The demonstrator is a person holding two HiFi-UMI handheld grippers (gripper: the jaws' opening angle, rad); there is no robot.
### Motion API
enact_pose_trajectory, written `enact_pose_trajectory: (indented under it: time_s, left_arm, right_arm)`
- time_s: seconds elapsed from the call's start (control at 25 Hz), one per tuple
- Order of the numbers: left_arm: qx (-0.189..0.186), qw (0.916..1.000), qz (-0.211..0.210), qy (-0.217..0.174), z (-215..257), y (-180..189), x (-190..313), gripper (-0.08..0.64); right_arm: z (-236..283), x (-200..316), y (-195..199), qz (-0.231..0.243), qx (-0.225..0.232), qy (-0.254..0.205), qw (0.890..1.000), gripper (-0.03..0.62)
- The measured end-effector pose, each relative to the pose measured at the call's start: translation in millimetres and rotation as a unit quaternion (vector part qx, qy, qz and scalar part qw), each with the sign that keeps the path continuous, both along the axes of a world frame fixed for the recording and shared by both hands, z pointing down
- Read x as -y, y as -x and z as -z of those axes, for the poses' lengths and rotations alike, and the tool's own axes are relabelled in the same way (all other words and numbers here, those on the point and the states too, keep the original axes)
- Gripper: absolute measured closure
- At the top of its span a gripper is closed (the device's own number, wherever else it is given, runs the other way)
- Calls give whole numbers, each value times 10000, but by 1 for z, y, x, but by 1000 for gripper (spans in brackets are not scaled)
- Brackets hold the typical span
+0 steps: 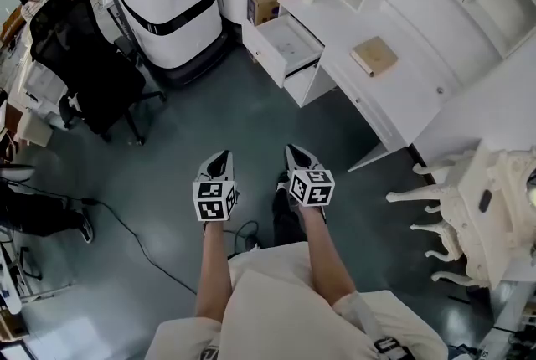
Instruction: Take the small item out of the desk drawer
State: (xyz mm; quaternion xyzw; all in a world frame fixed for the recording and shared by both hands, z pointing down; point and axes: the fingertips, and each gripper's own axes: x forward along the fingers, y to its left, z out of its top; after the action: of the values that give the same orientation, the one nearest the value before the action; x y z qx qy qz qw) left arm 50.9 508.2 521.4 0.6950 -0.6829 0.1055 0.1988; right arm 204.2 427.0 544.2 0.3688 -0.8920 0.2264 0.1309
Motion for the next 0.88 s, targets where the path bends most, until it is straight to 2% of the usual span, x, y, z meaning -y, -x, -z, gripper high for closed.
enact_pose_trajectory:
  time_s: [0.24,0.44,0.72,0.88]
  left_arm:
    - [146,9996,-164,155,2,20,81,543]
    - [145,9998,-95,102,11,35,172,543]
    - [179,9998,-77,-79,28,25,275,543]
    - [120,9998,-24,-125,30,22,305,543]
  right_arm:
    - [2,86,21,-15,200,92,9998,568]
    - [10,172,25,95,-81,-172,9998,568]
    - [25,293,1,-87,92,-177,9998,568]
    - [20,329,-6,-92,68,-77,9999,568]
